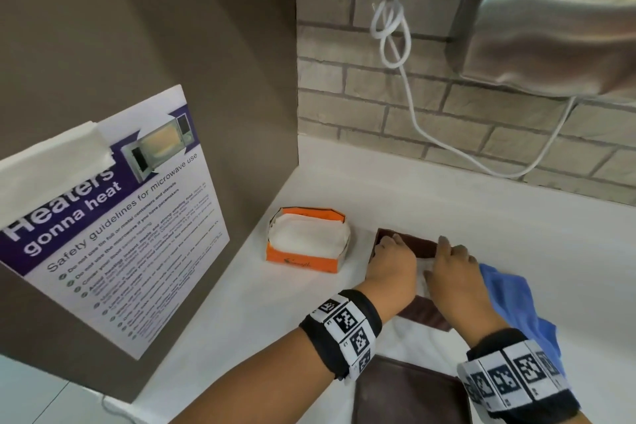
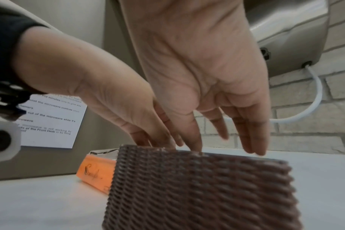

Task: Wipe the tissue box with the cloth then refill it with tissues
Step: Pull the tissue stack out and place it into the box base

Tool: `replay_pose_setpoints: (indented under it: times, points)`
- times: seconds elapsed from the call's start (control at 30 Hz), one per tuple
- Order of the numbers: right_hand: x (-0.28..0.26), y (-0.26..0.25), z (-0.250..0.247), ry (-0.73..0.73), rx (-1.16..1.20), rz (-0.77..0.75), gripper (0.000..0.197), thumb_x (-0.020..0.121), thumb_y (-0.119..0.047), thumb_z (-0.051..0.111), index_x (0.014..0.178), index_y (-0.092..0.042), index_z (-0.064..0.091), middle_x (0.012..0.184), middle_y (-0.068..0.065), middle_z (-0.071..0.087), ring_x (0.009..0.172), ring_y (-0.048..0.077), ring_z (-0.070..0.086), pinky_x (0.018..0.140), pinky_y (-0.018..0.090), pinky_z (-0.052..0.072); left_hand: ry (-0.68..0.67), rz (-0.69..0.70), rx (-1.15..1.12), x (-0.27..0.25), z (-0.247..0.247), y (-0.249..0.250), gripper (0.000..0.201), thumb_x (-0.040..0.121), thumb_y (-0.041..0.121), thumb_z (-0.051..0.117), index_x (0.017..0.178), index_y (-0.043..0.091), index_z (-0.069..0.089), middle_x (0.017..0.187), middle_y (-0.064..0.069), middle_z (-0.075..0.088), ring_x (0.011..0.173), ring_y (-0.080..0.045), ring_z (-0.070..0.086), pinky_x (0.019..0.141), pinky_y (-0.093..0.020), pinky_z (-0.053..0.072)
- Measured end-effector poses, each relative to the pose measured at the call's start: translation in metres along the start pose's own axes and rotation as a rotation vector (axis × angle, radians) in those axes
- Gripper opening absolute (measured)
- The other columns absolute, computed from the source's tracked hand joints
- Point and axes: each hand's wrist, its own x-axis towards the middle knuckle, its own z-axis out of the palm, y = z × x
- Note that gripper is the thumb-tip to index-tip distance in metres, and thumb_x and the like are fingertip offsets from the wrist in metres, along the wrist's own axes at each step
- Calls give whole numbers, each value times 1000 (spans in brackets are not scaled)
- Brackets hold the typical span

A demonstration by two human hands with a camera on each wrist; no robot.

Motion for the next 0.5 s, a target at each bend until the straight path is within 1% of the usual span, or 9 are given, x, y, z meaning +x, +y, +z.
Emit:
replay_pose_setpoints:
  times: [0.1,0.17,0.2,0.23,0.3,0.37,0.4,0.43,0.5]
  points:
    - [0,-3,1,-153,78,-39,46,94,-23,49,136,-10,38,132,15,48,117,27,51,93,30,43,24,100,-102,-5,0,-11,53,95,3,54,144,-5,35,141,-23,45,128,-32,47,105,-35,42]
    - [-1,-5,2,-265,76,-65,44,95,-26,48,135,-8,39,134,16,47,123,29,48,97,31,41,105,185,-263,-11,-9,-24,43,97,4,48,140,3,47,139,-17,51,127,-28,50,107,-32,40]
    - [-2,-5,1,-274,75,-72,44,95,-27,47,134,-8,39,134,17,47,123,31,47,98,33,41,172,213,-340,-12,-16,-34,39,98,5,47,137,6,53,136,-14,56,125,-26,53,107,-30,40]
    - [-4,-6,-2,-252,74,-77,44,95,-28,47,134,-9,39,133,17,47,121,32,48,96,34,41,238,221,-393,-13,-24,-45,36,97,6,46,131,8,60,130,-12,61,120,-24,57,105,-28,41]
    - [-8,-12,-10,-125,59,-116,44,95,-28,47,134,-10,39,128,16,49,113,32,53,91,35,45,316,181,-439,-12,-43,-74,30,96,8,47,118,9,68,118,-9,68,109,-24,62,97,-29,46]
    - [-8,-30,-18,41,117,-205,39,94,-23,50,130,-9,46,118,15,55,103,31,58,86,36,47,321,71,-423,-3,-57,-110,26,96,9,49,111,9,69,114,-5,70,105,-22,63,85,-25,46]
    - [-9,-43,-22,103,183,-265,34,93,-18,51,126,-9,52,114,15,57,99,31,60,84,36,48,310,3,-393,5,-61,-129,25,95,8,49,110,9,69,114,-4,69,106,-23,63,83,-25,46]
    - [-8,-59,-23,124,240,-336,32,91,-13,51,122,-8,55,113,15,59,98,31,60,85,36,48,287,-49,-361,13,-62,-146,26,95,8,49,110,9,69,116,-6,69,109,-25,63,86,-27,47]
    - [-7,-94,-19,98,323,-500,35,89,-6,48,123,-7,56,117,13,58,105,31,58,91,37,47,181,-92,-283,25,-61,-172,30,96,9,46,118,10,66,125,-11,65,116,-27,60,97,-30,47]
